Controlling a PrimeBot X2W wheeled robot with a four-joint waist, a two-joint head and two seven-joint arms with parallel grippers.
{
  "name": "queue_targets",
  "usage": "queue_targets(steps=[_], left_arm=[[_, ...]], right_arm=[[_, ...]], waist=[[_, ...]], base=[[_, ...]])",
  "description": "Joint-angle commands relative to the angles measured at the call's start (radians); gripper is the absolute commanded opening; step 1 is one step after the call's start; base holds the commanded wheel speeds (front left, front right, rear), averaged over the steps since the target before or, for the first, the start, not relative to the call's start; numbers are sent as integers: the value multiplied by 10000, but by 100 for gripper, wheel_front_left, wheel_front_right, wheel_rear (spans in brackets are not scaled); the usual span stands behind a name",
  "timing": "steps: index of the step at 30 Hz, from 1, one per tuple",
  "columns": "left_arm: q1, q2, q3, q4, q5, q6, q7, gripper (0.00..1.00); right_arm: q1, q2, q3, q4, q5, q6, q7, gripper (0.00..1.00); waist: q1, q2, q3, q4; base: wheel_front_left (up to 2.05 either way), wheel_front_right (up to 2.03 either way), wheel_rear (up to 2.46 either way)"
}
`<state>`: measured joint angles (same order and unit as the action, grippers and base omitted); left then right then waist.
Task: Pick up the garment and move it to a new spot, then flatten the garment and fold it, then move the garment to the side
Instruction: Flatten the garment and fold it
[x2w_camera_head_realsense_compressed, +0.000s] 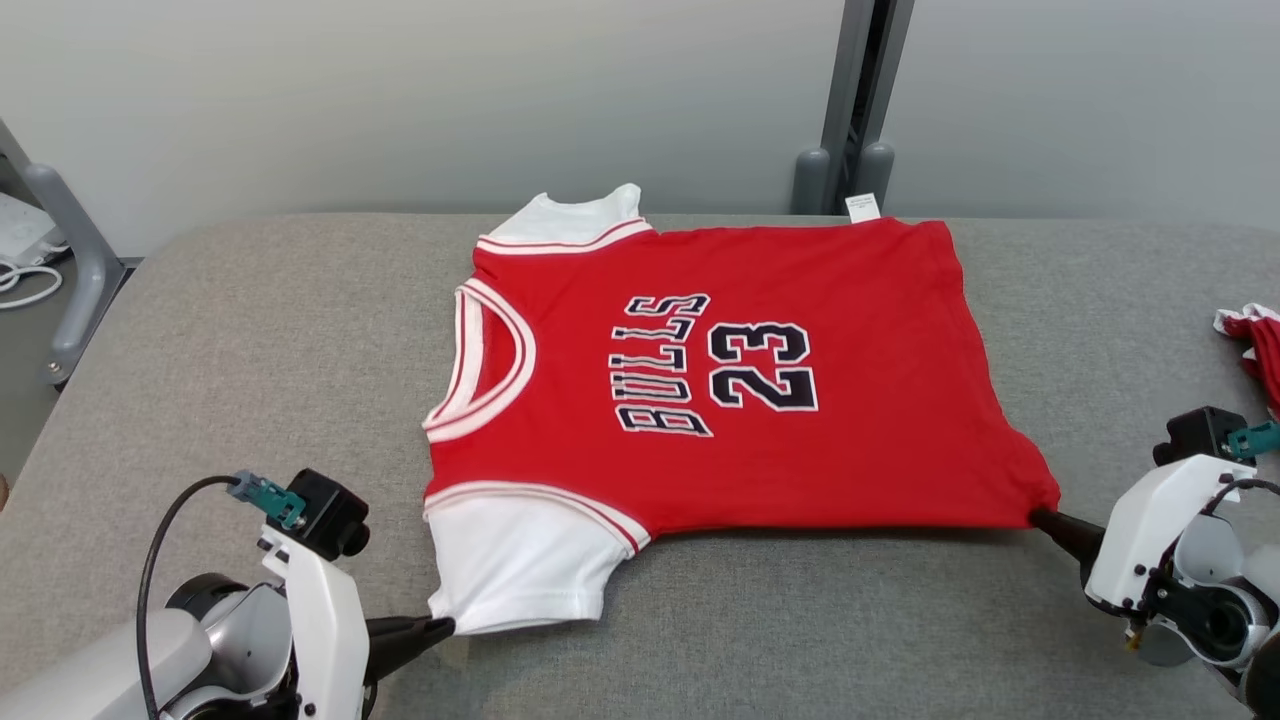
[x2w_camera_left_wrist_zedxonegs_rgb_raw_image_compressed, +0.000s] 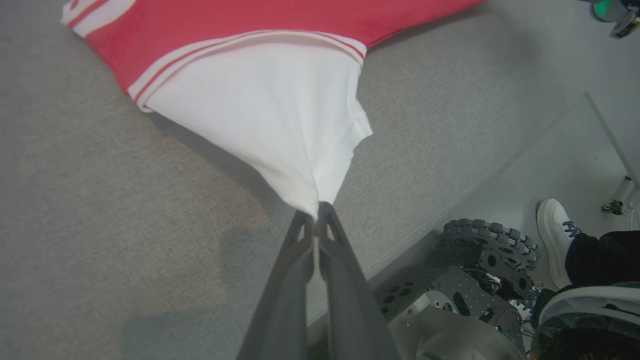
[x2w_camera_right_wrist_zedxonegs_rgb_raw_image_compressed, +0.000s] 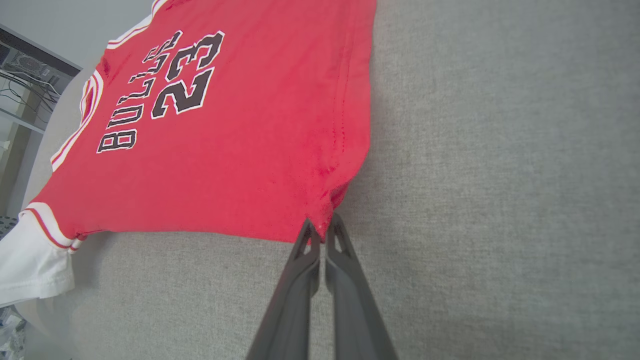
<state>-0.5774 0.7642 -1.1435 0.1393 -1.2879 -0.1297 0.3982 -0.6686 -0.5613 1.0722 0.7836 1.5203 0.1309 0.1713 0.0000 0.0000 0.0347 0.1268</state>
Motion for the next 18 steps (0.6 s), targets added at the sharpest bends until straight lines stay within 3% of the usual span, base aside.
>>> queue_targets(steps=[1, 13, 18], left_arm=[[179, 222, 0, -224, -194, -8, 169, 0], [1080, 1226, -419, -1967, -1154, 340, 1119, 0], [1439, 1484, -607, -2492, -1291, 473, 1322, 0]], right_arm=[[219, -205, -23, -153, 202, -4, 279, 0], [1137, -900, 183, -853, 1338, -4, 2674, 0], [1384, -1091, 215, -1123, 1545, -4, 3083, 0]], waist=[[0, 0, -137, -80], [0, 0, -645, -293], [0, 0, -719, -342]], base=[[0, 0, 0], [0, 0, 0], [0, 0, 0]])
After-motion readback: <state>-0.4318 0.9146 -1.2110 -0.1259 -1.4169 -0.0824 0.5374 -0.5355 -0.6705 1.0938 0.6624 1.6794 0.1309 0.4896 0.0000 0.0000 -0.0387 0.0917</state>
